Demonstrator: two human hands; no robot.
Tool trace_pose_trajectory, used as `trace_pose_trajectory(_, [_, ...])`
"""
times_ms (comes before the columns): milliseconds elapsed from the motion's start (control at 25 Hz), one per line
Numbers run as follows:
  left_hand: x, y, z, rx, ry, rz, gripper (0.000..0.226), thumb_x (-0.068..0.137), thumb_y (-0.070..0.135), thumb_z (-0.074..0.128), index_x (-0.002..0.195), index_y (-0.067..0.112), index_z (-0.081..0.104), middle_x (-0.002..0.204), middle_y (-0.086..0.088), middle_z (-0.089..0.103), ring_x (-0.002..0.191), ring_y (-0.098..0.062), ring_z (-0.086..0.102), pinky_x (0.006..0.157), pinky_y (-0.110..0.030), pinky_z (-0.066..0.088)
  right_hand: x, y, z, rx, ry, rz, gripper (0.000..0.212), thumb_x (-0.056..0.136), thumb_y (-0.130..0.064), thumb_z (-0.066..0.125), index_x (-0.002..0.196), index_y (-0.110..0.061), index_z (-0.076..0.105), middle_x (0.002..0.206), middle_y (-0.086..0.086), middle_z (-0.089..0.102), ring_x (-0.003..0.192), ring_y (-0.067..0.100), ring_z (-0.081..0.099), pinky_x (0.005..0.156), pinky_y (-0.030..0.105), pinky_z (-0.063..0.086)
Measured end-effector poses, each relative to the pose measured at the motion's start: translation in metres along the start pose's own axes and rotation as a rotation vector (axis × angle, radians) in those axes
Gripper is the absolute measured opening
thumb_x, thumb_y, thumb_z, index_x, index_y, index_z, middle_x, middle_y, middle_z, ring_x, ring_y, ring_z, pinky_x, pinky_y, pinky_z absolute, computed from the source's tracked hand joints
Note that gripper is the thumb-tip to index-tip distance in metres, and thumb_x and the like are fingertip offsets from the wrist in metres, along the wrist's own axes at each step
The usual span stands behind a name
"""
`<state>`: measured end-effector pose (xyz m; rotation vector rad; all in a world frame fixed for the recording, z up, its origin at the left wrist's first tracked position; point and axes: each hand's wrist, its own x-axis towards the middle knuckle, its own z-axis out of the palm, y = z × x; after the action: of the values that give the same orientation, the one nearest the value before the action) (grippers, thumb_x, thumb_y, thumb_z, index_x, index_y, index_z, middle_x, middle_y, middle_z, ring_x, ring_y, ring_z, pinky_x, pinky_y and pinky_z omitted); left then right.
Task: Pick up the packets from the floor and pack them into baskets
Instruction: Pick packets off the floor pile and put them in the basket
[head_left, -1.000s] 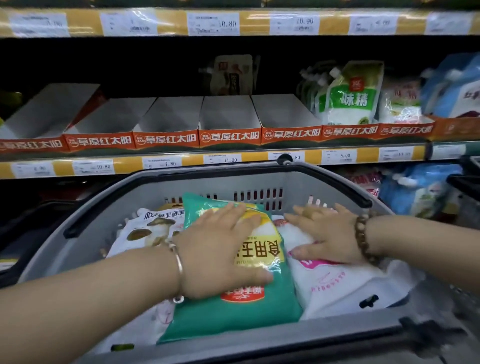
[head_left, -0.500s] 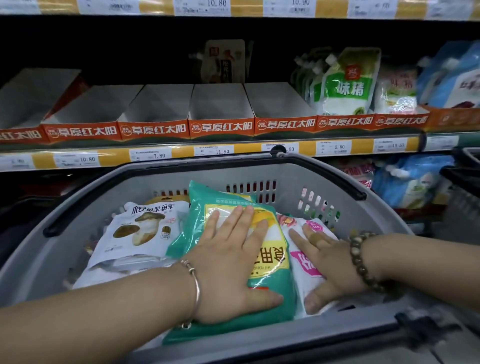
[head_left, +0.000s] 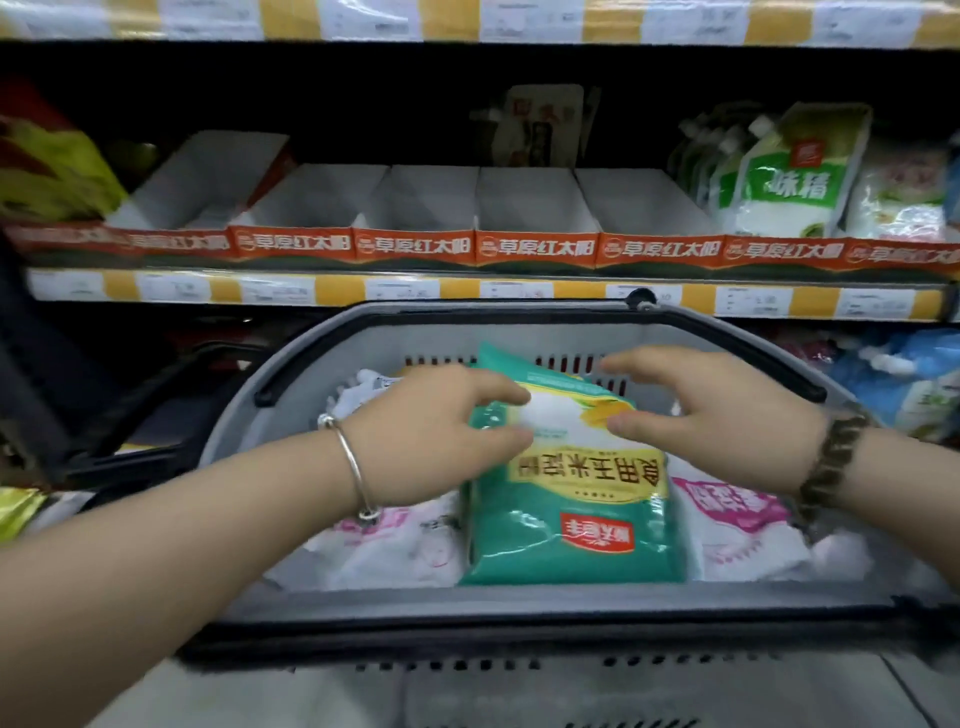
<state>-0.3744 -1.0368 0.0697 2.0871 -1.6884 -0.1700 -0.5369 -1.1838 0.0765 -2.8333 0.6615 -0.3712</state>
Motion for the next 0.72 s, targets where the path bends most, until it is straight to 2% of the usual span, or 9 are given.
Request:
trace_pose_trajectory(120, [-0.04, -0.021, -0.028, -0.125, 0.166, -0.09, 0.036, 0.085, 0.038, 0.061, 0.118, 0.024, 0.064, 0.112, 0.014, 0.064, 0.106, -0.001, 0.058, 0.094, -0.018, 0.042, 0.014, -0.06, 0.007, 0.013, 0.064, -0.172, 0.049, 0.087, -0.042, 0.055, 0.134, -0.031, 0.047, 0.135, -0.014, 0.05, 0.123, 0.005, 0.046, 0.098, 0.02, 0.034])
trace_pose_trajectory(200, [-0.079, -0.042, -0.046, -0.111, 0.255, -0.145, 0.041, 0.078, 0.045, 0.057, 0.113, 0.025, 0.066, 0.105, 0.016, 0.067, 0.099, 0.003, 0.059, 0.091, -0.018, 0.043, 0.023, -0.106, 0.016, 0.07, 0.072, -0.267, 0.048, 0.087, -0.042, 0.054, 0.133, -0.029, 0.049, 0.133, -0.014, 0.052, 0.121, 0.005, 0.047, 0.097, 0.02, 0.035])
trace_pose_trajectory(280, [-0.127, -0.066, -0.064, -0.085, 0.321, -0.212, 0.038, 0.075, 0.048, 0.057, 0.106, 0.029, 0.068, 0.096, 0.019, 0.068, 0.088, 0.011, 0.059, 0.082, -0.01, 0.044, 0.031, -0.157, 0.029, 0.13, 0.079, -0.351, 0.042, 0.088, -0.038, 0.056, 0.129, -0.027, 0.053, 0.129, -0.012, 0.056, 0.118, 0.007, 0.051, 0.094, 0.021, 0.038])
trace_pose_trajectory(360, [-0.176, -0.088, -0.08, -0.026, 0.338, -0.303, 0.021, 0.083, 0.037, 0.06, 0.102, 0.033, 0.066, 0.091, 0.025, 0.063, 0.085, 0.018, 0.056, 0.073, 0.0, 0.038, 0.037, -0.205, 0.046, 0.165, 0.079, -0.43, 0.039, 0.088, -0.035, 0.058, 0.125, -0.026, 0.056, 0.125, -0.009, 0.059, 0.115, 0.01, 0.053, 0.094, 0.027, 0.043])
trace_pose_trajectory(480, [-0.27, -0.123, -0.103, 0.073, 0.389, -0.482, 0.029, 0.085, 0.04, 0.059, 0.111, 0.03, 0.066, 0.097, 0.021, 0.061, 0.094, 0.008, 0.056, 0.075, -0.002, 0.037, 0.039, -0.291, 0.082, 0.175, 0.008, -0.56, 0.039, 0.087, -0.037, 0.057, 0.124, -0.026, 0.056, 0.125, -0.008, 0.058, 0.116, 0.014, 0.053, 0.095, 0.035, 0.044])
trace_pose_trajectory(600, [-0.365, -0.154, -0.112, 0.126, 0.414, -0.665, 0.054, 0.071, 0.056, 0.046, 0.116, 0.03, 0.063, 0.109, 0.014, 0.064, 0.104, -0.005, 0.059, 0.087, -0.021, 0.044, 0.029, -0.375, 0.124, 0.163, -0.072, -0.666, 0.036, 0.088, -0.035, 0.056, 0.123, -0.026, 0.056, 0.126, -0.006, 0.057, 0.117, 0.016, 0.052, 0.094, 0.035, 0.044])
trace_pose_trajectory(720, [-0.448, -0.178, -0.102, 0.133, 0.409, -0.822, 0.062, 0.069, 0.053, 0.041, 0.123, 0.029, 0.058, 0.126, 0.01, 0.059, 0.112, -0.008, 0.056, 0.088, -0.021, 0.04, 0.015, -0.445, 0.174, 0.161, -0.179, -0.685, 0.033, 0.088, -0.033, 0.054, 0.12, -0.026, 0.057, 0.124, -0.003, 0.058, 0.114, 0.019, 0.054, 0.09, 0.036, 0.045])
